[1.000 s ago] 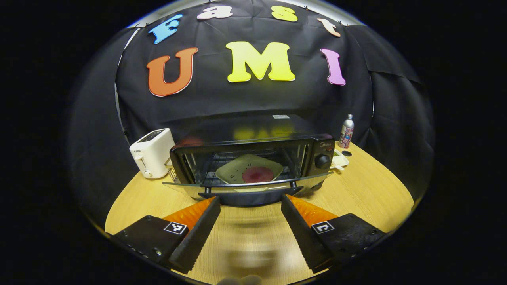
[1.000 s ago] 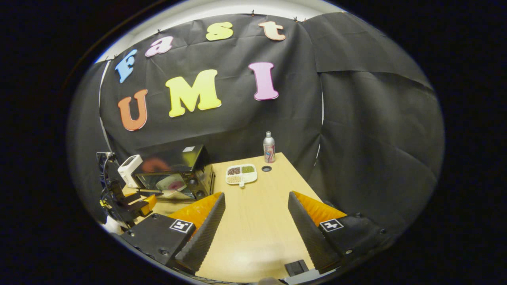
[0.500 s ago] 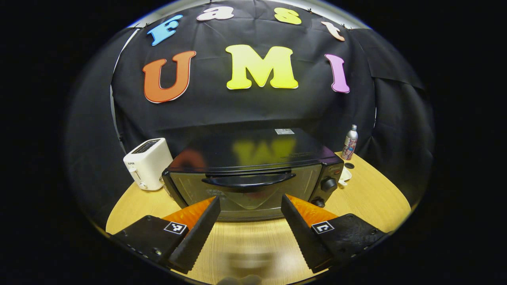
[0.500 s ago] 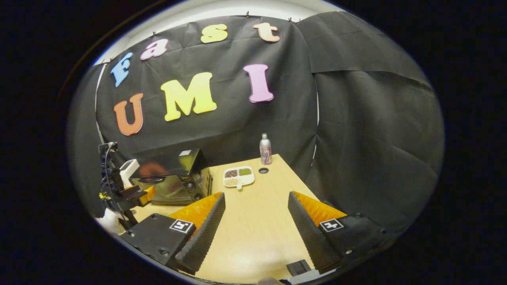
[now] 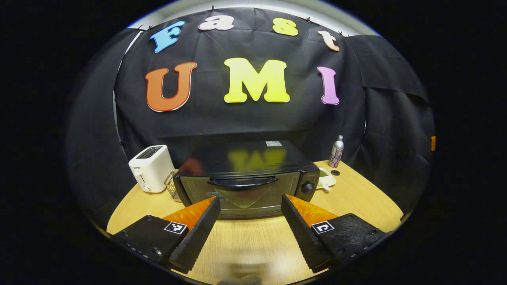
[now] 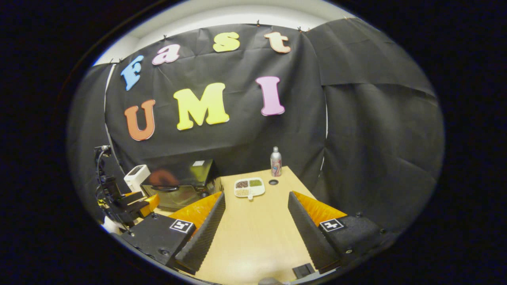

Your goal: Open the electric oven with the left hand, put the food in, and close the electric oven.

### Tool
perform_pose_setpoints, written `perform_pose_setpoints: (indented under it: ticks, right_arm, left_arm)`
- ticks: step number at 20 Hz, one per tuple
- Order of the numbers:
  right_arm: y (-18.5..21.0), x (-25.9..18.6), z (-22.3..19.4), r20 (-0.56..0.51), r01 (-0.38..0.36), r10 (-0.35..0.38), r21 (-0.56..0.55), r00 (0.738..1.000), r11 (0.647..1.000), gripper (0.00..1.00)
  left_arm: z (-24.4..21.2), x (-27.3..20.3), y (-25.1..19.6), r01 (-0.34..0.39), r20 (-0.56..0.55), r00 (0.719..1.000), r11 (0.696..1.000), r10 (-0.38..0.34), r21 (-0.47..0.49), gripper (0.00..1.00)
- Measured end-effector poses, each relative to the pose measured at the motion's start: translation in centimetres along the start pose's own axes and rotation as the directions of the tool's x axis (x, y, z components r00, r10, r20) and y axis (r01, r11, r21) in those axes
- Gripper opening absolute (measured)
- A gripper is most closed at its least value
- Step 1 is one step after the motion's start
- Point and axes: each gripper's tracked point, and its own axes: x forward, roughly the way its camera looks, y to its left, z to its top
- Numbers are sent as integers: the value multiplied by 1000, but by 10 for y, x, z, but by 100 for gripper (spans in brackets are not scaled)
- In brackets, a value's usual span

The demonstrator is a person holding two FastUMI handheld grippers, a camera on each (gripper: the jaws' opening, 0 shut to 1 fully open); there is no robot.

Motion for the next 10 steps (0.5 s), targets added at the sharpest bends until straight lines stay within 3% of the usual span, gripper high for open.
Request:
perform_pose_setpoints:
  ticks: [4, 6, 10]
  right_arm:
    - [6, -25, 36, 106, -61, 68, -66, 992, 996, 96]
    - [2, -39, 49, 149, -88, 100, -86, 984, 992, 100]
    - [-9, -69, 55, 178, -172, 189, -107, 966, 979, 97]
  left_arm:
    - [53, -73, 2, -40, 115, 993, 999, 41, -9, 98]
    - [76, -115, 5, -87, 177, 980, 996, 88, -14, 98]
    - [104, -196, -2, -182, 257, 948, 983, 185, -35, 97]
